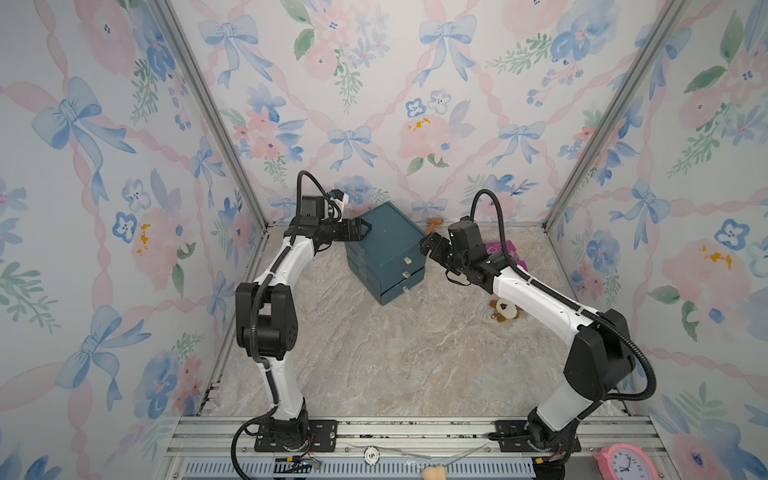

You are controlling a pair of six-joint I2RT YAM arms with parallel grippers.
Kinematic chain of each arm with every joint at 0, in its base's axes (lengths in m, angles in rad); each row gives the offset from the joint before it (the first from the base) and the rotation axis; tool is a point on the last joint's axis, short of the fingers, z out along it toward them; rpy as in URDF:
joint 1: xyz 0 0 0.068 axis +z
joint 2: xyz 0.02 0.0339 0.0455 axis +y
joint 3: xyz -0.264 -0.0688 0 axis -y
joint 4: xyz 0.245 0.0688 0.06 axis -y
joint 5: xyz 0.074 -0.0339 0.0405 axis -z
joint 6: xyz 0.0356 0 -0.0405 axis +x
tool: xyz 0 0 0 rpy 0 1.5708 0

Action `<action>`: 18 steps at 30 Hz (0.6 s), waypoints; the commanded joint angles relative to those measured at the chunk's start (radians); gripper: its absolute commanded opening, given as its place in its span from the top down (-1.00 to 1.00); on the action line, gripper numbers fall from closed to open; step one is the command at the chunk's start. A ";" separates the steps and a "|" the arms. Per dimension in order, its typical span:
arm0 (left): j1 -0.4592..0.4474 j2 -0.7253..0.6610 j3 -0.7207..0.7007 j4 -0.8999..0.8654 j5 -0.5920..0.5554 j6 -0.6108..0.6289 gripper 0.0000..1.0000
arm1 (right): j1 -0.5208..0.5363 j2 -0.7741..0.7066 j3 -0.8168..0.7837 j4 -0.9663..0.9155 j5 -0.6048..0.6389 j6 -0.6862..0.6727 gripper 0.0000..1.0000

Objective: Take the mice out of the drawer
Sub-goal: Move the storage box to the center of the board.

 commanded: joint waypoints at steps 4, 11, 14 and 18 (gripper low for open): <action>-0.100 -0.188 -0.154 -0.070 -0.093 -0.078 -0.96 | -0.063 -0.102 -0.071 -0.048 -0.001 0.015 -0.93; -0.097 -0.102 -0.082 -0.072 -0.131 -0.111 -0.96 | -0.092 -0.092 -0.088 -0.039 -0.111 -0.035 -0.93; -0.109 -0.075 -0.058 -0.072 -0.068 -0.121 -0.95 | -0.086 -0.064 -0.075 -0.039 -0.182 -0.055 -0.92; -0.134 -0.100 -0.084 -0.072 -0.026 -0.138 -0.95 | -0.067 -0.044 -0.056 -0.050 -0.221 -0.074 -0.92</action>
